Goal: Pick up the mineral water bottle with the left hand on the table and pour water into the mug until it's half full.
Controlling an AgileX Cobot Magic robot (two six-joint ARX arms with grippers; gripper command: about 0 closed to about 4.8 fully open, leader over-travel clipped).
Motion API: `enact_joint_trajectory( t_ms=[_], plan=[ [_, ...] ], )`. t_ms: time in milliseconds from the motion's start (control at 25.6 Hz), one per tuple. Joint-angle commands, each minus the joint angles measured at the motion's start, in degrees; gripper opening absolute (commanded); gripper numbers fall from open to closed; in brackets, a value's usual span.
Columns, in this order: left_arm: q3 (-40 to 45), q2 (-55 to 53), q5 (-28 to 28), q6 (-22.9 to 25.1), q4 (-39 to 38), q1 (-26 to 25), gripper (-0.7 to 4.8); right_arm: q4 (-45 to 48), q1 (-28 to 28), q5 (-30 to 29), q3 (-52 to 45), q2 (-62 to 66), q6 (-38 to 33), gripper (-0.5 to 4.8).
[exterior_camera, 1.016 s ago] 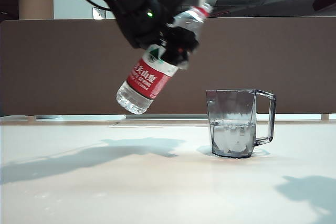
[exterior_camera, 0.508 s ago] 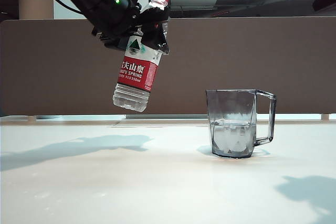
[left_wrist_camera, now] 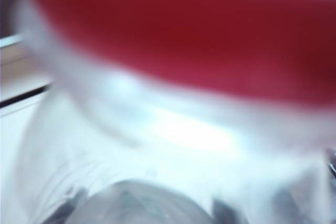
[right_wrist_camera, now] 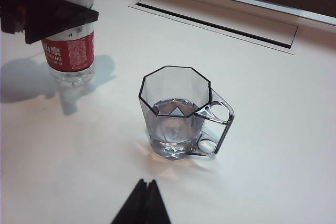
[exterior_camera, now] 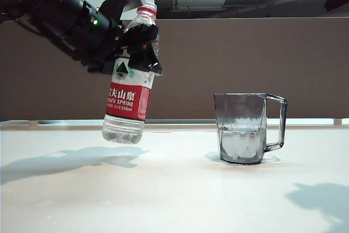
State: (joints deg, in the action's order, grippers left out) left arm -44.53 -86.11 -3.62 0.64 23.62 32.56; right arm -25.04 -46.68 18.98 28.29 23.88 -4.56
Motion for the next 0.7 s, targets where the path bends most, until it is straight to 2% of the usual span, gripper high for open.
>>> enact_joint_trajectory(
  t_ms=[39,235,391,704],
  plan=[
    [2.7,0.7,0.0,-3.1,6.6,0.0,2.68,0.8,0.0,-0.1,0.4,-0.1,-0.2,-0.02],
    [6.3,0.8,3.9,-4.3,9.7,0.0,2.68,0.8,0.0,-0.1,0.4,-0.1,-0.2,-0.02],
    [8.5,0.9,4.0,-4.3,12.5,0.0,2.68,0.8,0.0,-0.1,0.4,-0.1,-0.2,-0.02],
    [9.1,0.9,3.8,-4.1,11.5,0.0,2.68,0.8,0.0,-0.1,0.4,-0.1,-0.2,-0.02]
  ],
)
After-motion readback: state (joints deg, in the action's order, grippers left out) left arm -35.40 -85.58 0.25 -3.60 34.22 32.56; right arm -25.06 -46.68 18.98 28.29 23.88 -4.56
